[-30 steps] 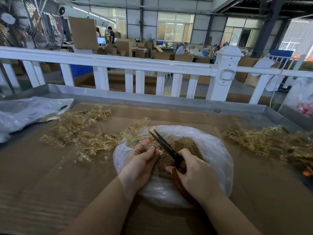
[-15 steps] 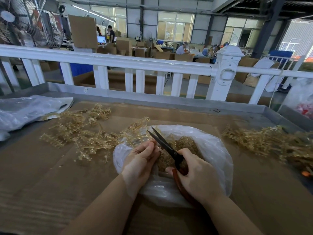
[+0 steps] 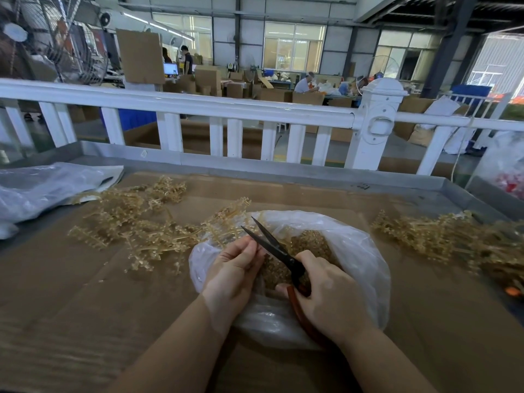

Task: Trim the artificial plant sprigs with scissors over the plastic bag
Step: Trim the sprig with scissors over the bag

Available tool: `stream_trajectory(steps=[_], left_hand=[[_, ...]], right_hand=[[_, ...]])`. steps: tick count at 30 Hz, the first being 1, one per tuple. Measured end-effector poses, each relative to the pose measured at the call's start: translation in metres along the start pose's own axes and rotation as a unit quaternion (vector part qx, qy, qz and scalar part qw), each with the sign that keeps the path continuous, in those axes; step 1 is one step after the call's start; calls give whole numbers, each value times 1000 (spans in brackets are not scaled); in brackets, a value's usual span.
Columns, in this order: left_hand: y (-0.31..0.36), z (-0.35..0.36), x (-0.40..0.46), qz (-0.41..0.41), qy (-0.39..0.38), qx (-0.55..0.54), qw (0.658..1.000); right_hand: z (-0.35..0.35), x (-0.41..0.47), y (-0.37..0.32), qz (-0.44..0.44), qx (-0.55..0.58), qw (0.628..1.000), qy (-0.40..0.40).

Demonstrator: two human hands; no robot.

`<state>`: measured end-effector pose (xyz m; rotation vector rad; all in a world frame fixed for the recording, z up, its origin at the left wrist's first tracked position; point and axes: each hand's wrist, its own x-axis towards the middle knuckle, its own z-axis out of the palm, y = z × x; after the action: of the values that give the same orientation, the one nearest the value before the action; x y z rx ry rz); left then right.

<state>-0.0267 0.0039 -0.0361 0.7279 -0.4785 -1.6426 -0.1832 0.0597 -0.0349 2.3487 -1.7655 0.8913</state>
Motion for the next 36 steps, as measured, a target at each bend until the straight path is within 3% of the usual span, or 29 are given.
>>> stream_trajectory(steps=[16, 36], left_hand=[[1, 2, -3, 14, -2, 2, 1000], [0, -1, 2, 4, 1, -22, 1000]], right_hand=[[0, 0, -3, -12, -16, 1000, 18], [3, 3, 0, -3, -32, 999, -26]])
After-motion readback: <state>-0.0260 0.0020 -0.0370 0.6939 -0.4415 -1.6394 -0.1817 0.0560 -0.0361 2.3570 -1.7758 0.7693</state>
